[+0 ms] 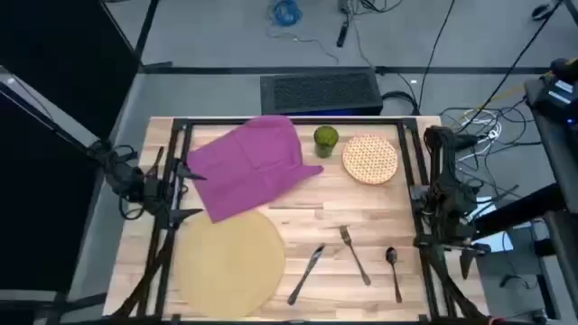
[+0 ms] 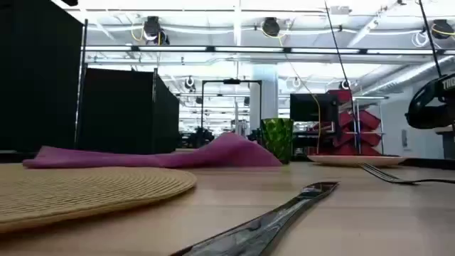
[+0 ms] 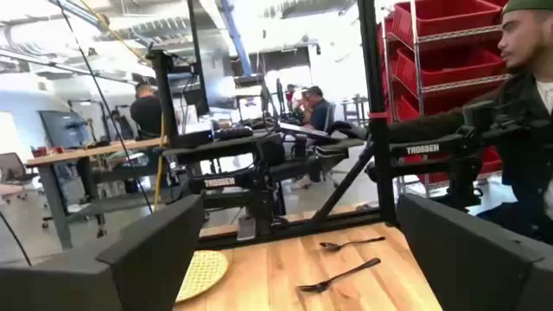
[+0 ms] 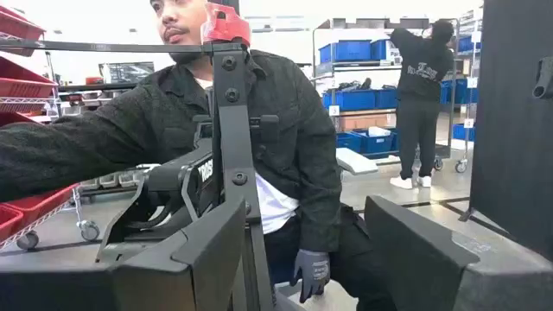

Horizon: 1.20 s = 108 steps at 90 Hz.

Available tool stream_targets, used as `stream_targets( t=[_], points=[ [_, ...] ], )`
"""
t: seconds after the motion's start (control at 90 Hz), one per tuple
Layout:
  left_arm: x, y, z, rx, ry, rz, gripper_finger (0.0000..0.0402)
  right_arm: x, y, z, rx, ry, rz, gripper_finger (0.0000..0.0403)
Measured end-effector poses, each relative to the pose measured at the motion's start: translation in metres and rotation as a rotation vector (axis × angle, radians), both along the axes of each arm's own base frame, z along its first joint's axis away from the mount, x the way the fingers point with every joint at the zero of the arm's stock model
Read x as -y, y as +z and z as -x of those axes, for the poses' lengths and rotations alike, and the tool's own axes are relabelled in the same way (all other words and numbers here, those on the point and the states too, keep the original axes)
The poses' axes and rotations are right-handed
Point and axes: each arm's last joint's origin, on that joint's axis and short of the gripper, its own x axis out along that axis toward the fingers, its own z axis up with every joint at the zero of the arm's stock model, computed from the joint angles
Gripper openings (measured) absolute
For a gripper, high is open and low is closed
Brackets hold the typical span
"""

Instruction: Set table place

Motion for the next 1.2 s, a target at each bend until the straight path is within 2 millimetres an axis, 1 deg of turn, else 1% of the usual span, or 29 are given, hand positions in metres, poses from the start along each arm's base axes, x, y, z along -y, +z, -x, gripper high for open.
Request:
stream_targets(
  t=[1.022, 1.2],
  points=[
    [0.0000, 0.0001, 0.0000, 0.000, 0.000, 0.000, 0.0373, 0.0000, 0.0000, 0.0000, 0.002, 0.000, 0.000, 0.0226],
    [0.0001, -0.0001, -0.0001, 0.000, 0.000, -0.001, 0.0373, 0.0004, 0.0014, -0.0011, 0.116, -0.056, 0.008, 0.0226]
  ],
)
